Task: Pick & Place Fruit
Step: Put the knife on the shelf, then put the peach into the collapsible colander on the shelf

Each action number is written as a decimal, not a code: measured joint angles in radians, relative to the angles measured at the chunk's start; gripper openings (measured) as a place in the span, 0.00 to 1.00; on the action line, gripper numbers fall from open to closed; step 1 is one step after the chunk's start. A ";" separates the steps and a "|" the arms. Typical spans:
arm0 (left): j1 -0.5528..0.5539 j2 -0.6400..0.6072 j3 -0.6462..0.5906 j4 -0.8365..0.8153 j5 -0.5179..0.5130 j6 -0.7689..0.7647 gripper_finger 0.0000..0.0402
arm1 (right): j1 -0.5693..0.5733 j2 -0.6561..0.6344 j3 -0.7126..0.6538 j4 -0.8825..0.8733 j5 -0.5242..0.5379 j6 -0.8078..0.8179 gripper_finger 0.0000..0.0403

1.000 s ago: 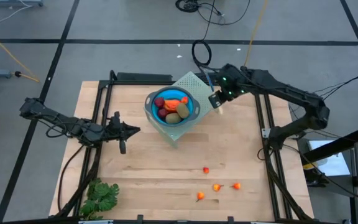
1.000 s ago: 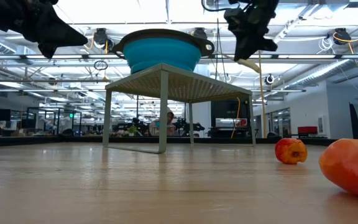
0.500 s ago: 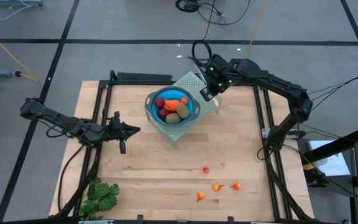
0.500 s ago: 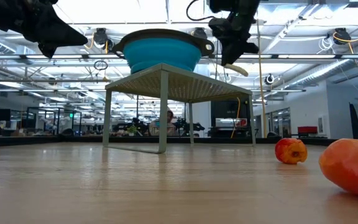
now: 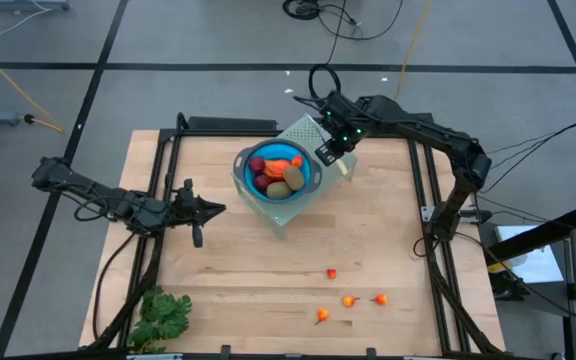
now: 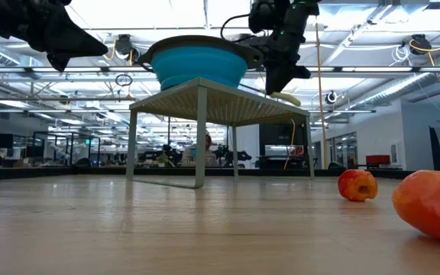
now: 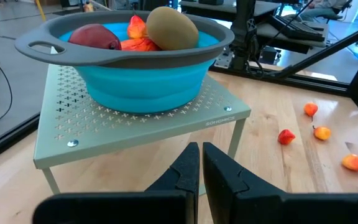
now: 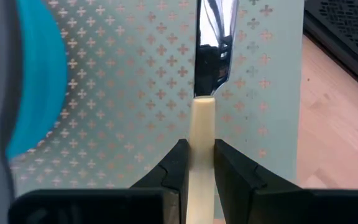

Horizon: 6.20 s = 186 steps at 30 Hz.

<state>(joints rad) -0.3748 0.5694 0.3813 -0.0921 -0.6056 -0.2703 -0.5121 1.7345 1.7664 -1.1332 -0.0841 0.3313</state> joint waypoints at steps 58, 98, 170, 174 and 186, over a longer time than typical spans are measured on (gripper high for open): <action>0.000 0.000 0.000 0.036 0.001 0.006 0.05 | -0.025 0.080 -0.058 0.135 0.030 -0.026 0.19; 0.000 0.000 0.000 0.036 0.001 0.005 0.05 | -0.017 -0.181 -0.066 0.207 0.034 -0.030 0.17; 0.000 0.000 0.000 0.041 0.005 0.005 0.05 | 1.292 -0.326 -0.628 0.283 0.008 0.384 0.00; 0.000 0.000 0.000 0.041 0.005 0.005 0.05 | 1.289 -0.326 -0.614 0.207 -0.026 0.418 0.00; 0.000 0.000 0.000 0.041 0.065 -0.003 0.05 | 1.241 -0.325 -0.614 0.100 -0.129 0.520 0.12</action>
<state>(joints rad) -0.3749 0.5692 0.3809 -0.0513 -0.5406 -0.2735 0.7287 1.4094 1.1526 -1.0332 -0.2135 0.8512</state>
